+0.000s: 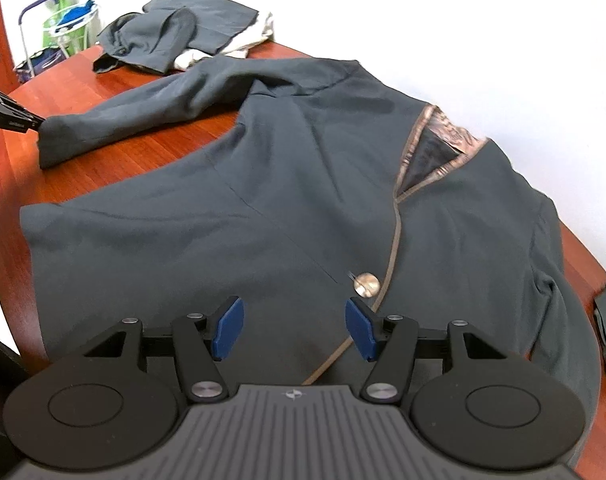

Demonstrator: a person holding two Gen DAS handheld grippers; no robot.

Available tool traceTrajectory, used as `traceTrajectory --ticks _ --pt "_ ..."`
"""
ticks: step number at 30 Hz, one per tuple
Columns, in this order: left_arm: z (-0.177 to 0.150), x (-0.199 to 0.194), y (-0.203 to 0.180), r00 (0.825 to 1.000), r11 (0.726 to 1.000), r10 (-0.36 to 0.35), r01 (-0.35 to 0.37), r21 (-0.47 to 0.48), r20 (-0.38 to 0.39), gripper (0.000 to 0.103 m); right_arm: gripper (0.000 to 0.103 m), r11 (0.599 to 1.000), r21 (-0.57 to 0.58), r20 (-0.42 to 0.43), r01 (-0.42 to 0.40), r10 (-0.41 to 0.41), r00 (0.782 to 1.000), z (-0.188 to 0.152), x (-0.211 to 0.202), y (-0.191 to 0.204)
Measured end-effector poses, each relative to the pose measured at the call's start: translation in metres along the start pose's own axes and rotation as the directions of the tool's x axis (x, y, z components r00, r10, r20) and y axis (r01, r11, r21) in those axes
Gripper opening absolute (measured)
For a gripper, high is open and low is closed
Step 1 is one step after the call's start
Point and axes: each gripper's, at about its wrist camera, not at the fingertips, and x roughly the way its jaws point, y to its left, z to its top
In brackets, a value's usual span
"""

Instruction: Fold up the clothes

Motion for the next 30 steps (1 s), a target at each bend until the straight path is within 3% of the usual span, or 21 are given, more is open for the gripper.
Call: traceTrajectory --ticks 3,8,15,25,30 --pt "-0.015 -0.01 0.004 0.999 0.999 -0.051 0.051 0.005 0.011 0.026 0.064 0.999 -0.035 0.0 -0.02 0.02 1.0 0.012 0.007 0.009" --pt "-0.041 -0.03 0.0 0.983 0.983 -0.18 0.179 0.044 0.019 0.026 0.065 0.994 -0.088 0.001 -0.058 0.059 0.998 0.029 0.014 0.025" --pt "-0.068 -0.046 -0.014 0.921 0.921 -0.388 0.387 0.039 0.022 0.026 0.066 0.98 -0.16 -0.004 -0.114 0.115 0.993 0.045 0.025 0.052" --pt "-0.092 -0.047 -0.026 0.883 0.883 -0.465 0.467 -0.039 0.061 0.026 0.067 0.955 -0.227 -0.016 -0.189 0.19 0.982 0.06 0.03 0.082" --pt "-0.088 -0.043 -0.033 0.872 0.872 -0.481 0.487 -0.055 0.089 0.026 0.068 0.916 -0.281 -0.025 -0.285 0.29 0.957 0.071 0.032 0.111"
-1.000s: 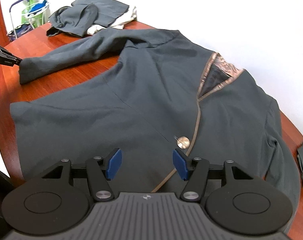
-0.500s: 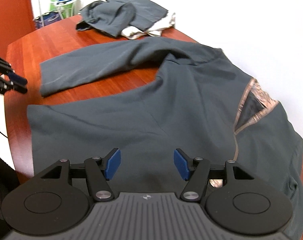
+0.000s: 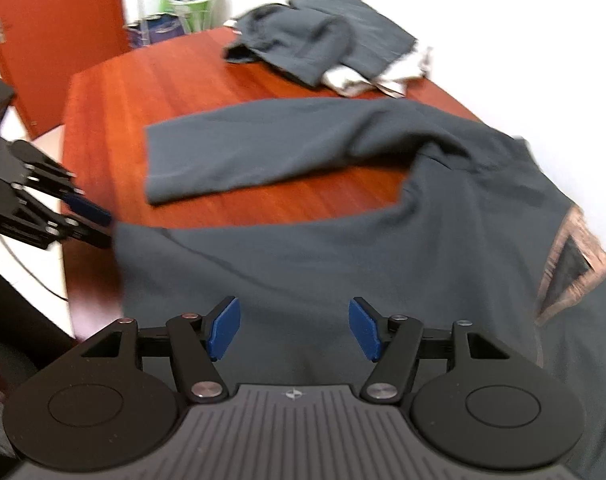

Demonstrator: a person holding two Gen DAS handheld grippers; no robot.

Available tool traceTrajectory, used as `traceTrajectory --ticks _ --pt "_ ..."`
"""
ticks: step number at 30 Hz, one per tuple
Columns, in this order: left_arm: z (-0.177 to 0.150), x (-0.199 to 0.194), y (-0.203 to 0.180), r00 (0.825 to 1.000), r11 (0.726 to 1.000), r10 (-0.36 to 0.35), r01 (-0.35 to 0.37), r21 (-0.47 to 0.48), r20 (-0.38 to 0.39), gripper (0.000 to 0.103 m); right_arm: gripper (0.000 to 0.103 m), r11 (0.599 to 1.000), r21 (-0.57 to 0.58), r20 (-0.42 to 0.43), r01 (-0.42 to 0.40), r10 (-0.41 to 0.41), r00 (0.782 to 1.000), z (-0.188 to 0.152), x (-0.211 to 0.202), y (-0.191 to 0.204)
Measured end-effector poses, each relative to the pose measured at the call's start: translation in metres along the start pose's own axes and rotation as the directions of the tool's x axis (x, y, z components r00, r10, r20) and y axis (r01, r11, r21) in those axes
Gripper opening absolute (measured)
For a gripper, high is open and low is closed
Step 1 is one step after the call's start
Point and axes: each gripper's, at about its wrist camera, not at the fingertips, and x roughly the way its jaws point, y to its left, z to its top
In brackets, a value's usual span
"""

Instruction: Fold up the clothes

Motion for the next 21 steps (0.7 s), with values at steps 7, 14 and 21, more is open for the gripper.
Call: traceTrajectory --ticks 7,14,21 --pt "0.005 0.009 -0.004 0.998 0.999 -0.037 0.037 -0.008 0.041 0.011 0.068 0.981 -0.153 0.012 -0.117 0.121 0.993 0.022 0.019 0.048" --pt "0.018 0.004 -0.006 0.99 0.992 -0.089 0.097 -0.077 0.105 0.007 0.068 0.969 -0.192 0.002 -0.157 0.16 0.987 0.024 0.028 0.071" --pt "0.031 0.002 -0.019 0.98 0.988 -0.133 0.142 -0.055 0.149 0.007 0.044 0.981 -0.132 -0.004 -0.139 0.14 0.99 0.024 0.04 0.076"
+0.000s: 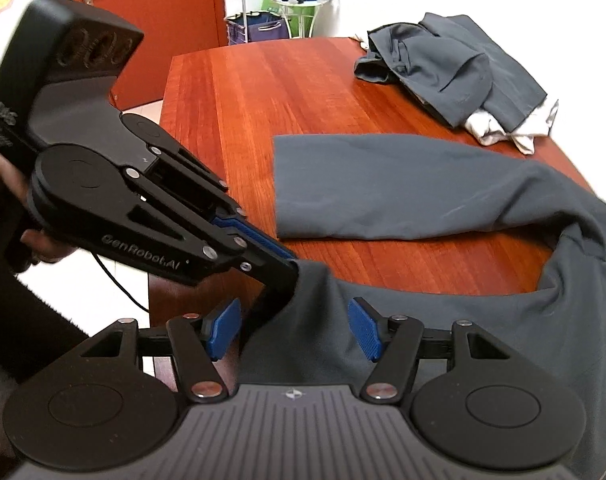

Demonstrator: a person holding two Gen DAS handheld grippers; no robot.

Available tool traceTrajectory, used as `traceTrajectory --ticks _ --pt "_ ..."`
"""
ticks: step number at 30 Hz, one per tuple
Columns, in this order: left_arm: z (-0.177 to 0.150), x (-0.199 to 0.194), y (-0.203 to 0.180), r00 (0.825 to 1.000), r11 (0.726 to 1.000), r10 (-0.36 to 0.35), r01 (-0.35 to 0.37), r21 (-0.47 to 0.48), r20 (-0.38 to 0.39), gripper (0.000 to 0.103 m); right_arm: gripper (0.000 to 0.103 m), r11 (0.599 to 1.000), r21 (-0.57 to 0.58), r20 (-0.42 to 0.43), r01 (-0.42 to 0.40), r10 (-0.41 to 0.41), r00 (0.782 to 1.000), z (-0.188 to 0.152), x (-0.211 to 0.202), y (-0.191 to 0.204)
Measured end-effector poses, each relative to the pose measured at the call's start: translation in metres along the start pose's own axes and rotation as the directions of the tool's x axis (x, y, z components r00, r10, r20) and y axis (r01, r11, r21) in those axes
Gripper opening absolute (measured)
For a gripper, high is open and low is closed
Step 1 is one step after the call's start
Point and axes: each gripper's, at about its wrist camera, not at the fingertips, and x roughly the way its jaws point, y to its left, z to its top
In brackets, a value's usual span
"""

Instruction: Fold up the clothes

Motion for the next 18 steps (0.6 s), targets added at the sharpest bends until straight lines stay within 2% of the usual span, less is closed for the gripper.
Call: traceTrajectory --ticks 1,2,7,9,10,12,18 --pt "0.0 0.001 -0.001 1.0 1.0 -0.002 0.002 0.001 0.001 0.007 0.016 1.0 0.018 -0.01 0.0 0.0 1.0 -0.001 0.003 -0.002" --pt "0.0 0.001 -0.001 1.0 1.0 0.0 0.0 0.0 -0.001 0.007 0.004 0.999 0.04 -0.021 -0.001 0.002 1.0 -0.002 0.006 -0.004" --pt "-0.01 0.0 -0.002 0.999 0.999 0.033 -0.032 0.017 -0.036 0.009 0.002 0.995 0.099 0.001 0.014 -0.015 1.0 -0.006 -0.002 -0.015" --pt "-0.015 -0.002 -0.004 0.998 0.999 0.041 -0.039 0.025 -0.048 0.016 0.002 0.993 0.118 0.014 0.013 -0.015 1.0 -0.008 -0.011 -0.018" --pt "-0.017 -0.002 -0.006 0.997 0.999 0.045 -0.044 0.027 -0.056 0.023 0.002 0.992 0.126 0.019 0.011 -0.013 1.0 -0.008 -0.015 -0.019" --pt "-0.02 0.0 -0.009 0.997 0.999 0.048 -0.046 0.026 -0.068 0.028 0.002 0.99 0.138 0.028 0.006 -0.01 1.0 -0.008 -0.023 -0.021" --pt "-0.024 0.012 -0.019 0.996 0.999 0.031 -0.029 0.026 -0.089 0.034 0.002 0.985 0.171 0.044 0.002 -0.01 0.999 -0.007 -0.038 -0.028"
